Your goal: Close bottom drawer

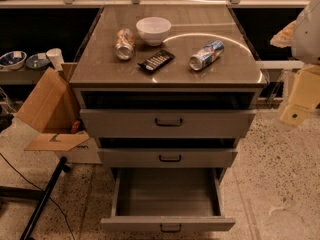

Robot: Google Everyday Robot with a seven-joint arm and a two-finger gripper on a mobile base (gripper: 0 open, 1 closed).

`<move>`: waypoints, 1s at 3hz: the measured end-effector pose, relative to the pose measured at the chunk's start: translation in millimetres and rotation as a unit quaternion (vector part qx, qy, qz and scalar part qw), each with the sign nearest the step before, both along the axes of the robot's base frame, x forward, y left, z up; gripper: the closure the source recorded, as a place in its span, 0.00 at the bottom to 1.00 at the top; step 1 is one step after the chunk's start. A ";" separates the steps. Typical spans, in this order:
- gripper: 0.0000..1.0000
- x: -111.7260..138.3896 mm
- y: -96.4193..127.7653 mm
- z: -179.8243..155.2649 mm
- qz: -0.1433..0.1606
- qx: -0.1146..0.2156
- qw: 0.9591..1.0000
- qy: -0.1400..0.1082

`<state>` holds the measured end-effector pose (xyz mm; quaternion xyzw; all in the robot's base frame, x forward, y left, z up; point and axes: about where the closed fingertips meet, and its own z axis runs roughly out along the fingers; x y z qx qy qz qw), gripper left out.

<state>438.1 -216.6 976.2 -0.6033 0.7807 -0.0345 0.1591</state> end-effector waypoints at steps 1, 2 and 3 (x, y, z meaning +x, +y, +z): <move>0.00 -0.6 0.5 1.2 0.001 0.000 1.000 -0.003; 0.00 -13.5 5.3 -3.5 0.011 0.001 1.000 -0.003; 0.00 -32.7 19.2 -20.6 0.030 0.008 1.000 0.000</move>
Offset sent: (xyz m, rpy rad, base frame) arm -0.0404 0.0135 -0.0185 0.0065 0.0138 0.0670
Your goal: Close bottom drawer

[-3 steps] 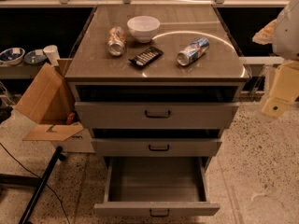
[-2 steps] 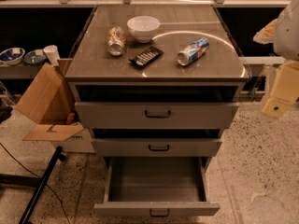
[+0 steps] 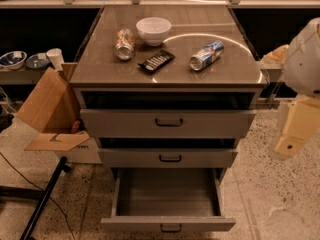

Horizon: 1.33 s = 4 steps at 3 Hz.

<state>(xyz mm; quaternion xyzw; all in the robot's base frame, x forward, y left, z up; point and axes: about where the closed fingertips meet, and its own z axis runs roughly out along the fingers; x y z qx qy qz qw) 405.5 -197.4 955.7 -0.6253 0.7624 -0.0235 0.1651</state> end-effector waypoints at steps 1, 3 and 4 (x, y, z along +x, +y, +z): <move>0.00 -8.6 12.5 -37.9 0.009 0.018 1.000 0.016; 0.00 -10.1 41.1 -135.5 0.019 0.072 0.997 0.032; 0.00 -15.3 55.2 -189.3 0.023 0.106 0.994 0.028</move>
Offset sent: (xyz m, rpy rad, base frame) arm -0.0054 0.0447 -0.1574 0.1587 0.0961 0.0395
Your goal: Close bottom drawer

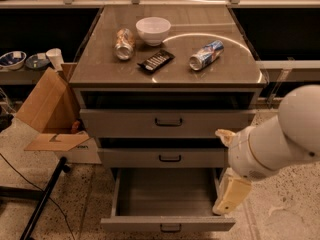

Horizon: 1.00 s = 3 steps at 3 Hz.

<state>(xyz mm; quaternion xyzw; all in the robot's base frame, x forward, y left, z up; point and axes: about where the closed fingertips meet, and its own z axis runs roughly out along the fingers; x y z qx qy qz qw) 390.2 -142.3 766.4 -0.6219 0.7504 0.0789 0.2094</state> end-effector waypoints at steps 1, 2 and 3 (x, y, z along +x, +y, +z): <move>0.00 -3.0 16.0 -53.2 0.005 0.039 0.999 -0.011; 0.00 1.9 31.8 -106.8 0.010 0.073 0.997 -0.017; 0.00 9.0 42.7 -158.5 0.003 0.099 0.995 -0.003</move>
Offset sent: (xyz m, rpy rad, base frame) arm 0.0097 0.0491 -0.1754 0.2371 -0.0408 0.0288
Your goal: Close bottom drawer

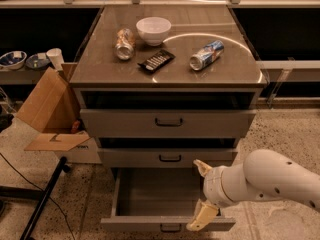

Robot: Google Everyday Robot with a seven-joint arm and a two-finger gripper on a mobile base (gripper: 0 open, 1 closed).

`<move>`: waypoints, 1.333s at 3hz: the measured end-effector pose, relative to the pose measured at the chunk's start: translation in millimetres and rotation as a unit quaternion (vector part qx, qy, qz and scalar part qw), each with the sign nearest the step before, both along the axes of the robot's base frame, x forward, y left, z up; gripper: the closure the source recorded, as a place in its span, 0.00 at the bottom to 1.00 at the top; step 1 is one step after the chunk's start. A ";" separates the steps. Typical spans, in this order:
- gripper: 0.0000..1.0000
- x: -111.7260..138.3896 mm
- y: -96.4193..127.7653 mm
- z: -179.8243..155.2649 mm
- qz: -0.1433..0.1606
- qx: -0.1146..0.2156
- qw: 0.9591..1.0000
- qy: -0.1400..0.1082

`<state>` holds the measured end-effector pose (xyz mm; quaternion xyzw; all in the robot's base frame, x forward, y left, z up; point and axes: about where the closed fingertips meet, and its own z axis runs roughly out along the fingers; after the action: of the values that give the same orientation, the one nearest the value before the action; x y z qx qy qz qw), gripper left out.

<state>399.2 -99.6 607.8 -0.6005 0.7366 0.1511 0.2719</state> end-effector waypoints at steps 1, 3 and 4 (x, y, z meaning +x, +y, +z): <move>0.00 0.0 0.0 0.0 0.000 0.000 1.000 0.000; 0.00 26.0 19.4 -34.6 0.012 -0.009 1.000 -0.028; 0.00 40.0 33.2 -94.1 0.022 0.020 0.999 -0.010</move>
Offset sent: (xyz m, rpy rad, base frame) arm 0.0013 0.0088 -0.0055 -0.0729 -0.0517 -0.0401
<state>439.2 -66.4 513.7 -0.6127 0.7170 0.1661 0.2879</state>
